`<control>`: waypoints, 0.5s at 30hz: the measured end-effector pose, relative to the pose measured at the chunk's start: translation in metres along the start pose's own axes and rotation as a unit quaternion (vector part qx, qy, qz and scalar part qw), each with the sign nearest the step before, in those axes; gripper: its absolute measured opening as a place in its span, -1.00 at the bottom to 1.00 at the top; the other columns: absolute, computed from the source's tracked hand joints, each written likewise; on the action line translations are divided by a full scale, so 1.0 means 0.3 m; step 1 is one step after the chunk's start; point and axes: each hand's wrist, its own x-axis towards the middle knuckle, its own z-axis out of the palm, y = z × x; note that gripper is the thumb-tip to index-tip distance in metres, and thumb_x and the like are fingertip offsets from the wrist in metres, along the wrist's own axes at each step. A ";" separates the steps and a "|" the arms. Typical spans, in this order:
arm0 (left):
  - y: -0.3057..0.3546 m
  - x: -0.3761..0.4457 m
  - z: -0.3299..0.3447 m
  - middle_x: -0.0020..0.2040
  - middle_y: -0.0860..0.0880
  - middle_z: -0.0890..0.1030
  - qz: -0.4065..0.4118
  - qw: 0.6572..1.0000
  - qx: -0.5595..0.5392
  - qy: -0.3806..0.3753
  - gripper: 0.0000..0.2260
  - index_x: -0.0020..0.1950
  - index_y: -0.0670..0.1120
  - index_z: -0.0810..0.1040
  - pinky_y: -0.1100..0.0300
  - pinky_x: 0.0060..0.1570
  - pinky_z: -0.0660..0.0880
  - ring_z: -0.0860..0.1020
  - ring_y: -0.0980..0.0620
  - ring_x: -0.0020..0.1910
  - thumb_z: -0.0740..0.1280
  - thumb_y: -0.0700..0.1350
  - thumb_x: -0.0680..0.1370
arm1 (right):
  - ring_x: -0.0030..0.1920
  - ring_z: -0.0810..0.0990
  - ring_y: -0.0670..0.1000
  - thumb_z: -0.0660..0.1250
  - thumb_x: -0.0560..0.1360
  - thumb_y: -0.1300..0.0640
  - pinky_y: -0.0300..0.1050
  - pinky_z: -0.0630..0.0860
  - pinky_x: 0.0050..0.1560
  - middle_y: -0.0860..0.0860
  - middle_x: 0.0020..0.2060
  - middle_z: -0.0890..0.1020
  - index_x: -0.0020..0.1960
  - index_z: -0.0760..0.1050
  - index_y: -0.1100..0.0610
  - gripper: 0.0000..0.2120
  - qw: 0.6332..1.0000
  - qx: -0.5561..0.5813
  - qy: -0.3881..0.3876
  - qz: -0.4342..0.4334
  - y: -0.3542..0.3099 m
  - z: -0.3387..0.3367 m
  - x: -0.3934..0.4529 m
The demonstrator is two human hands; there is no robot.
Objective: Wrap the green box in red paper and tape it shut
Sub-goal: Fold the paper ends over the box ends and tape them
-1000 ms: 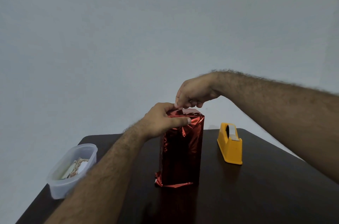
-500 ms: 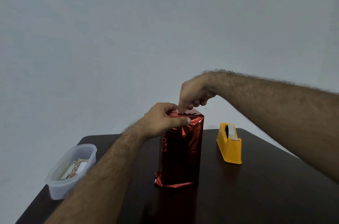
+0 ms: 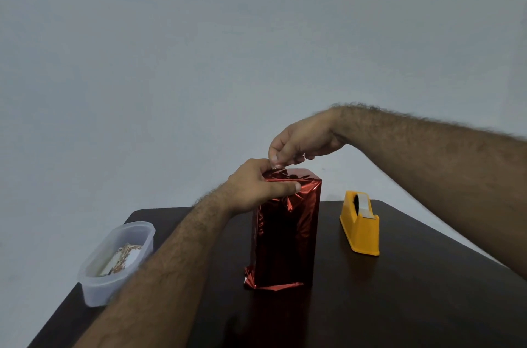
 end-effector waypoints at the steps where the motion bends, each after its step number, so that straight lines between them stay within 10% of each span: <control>1: -0.002 0.001 -0.001 0.05 0.06 0.76 0.003 1.000 -0.001 -0.004 -0.55 0.22 0.09 0.70 0.00 0.24 0.63 0.72 0.11 0.07 0.60 0.20 0.39 | -0.25 0.34 -0.10 0.35 0.65 0.16 -0.14 0.23 -0.18 -0.11 -0.20 0.51 -0.08 0.59 -0.03 -0.84 1.000 -0.007 -0.001 0.002 0.000 0.002 0.003; 15: -0.022 0.022 -0.005 -0.25 0.18 0.69 -0.001 1.000 0.023 -0.005 -0.77 -0.04 0.12 0.68 0.14 -0.13 0.50 0.65 0.19 -0.22 0.61 0.17 0.44 | -0.05 0.49 0.03 0.53 0.53 0.01 0.02 0.44 0.24 -0.07 -0.22 0.61 -0.15 0.70 0.03 -0.87 0.990 -0.104 0.065 0.071 -0.032 0.011 0.036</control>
